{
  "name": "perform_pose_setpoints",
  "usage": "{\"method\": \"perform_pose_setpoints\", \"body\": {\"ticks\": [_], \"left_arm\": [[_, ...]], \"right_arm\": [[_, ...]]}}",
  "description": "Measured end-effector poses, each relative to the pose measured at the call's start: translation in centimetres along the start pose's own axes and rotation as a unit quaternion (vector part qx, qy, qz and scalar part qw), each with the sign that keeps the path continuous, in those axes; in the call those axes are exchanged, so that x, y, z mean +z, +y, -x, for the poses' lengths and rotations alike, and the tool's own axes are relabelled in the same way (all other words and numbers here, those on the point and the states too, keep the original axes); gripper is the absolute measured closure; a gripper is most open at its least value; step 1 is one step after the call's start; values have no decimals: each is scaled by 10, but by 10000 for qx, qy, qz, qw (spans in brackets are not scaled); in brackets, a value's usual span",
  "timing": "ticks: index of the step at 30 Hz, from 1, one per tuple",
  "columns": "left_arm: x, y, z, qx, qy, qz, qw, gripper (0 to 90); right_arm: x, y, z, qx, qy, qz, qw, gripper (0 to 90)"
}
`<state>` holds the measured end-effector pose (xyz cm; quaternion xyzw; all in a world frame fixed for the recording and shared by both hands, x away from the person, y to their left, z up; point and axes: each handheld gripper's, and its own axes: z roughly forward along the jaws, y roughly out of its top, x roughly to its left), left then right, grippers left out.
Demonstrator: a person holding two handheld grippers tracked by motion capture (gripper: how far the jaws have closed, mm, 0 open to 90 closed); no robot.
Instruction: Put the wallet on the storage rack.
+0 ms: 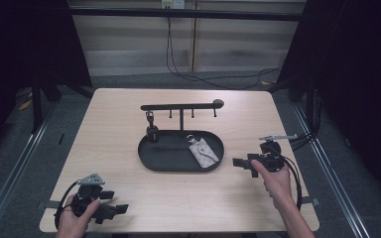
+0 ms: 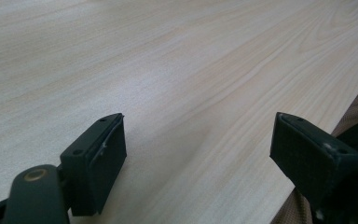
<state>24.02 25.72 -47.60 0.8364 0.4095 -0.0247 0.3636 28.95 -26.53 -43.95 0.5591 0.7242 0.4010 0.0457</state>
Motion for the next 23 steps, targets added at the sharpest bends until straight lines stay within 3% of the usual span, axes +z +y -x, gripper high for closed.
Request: {"method": "perform_pose_setpoints", "body": {"ticks": [4, 11, 15, 19, 23], "left_arm": [[0, 0, -1, 7, 39, 6, 10000, 183], [-5, 0, 2, 91, 52, 248, 9996, 183], [-7, 0, 3, 104, 66, 313, 9994, 183], [-7, 0, 3, 96, 81, 325, 9994, 183], [-7, 0, 3, 88, 72, 353, 9993, 183]], "right_arm": [[-9, -12, 0, -66, -126, -46, 9999, 210], [-25, -34, 5, -111, -293, 10, 9995, 212], [-26, -51, 6, -175, -438, 88, 9989, 212], [-24, -67, 7, -126, -410, 211, 9989, 210], [-25, -71, 9, -150, -455, 254, 9985, 203]]}}
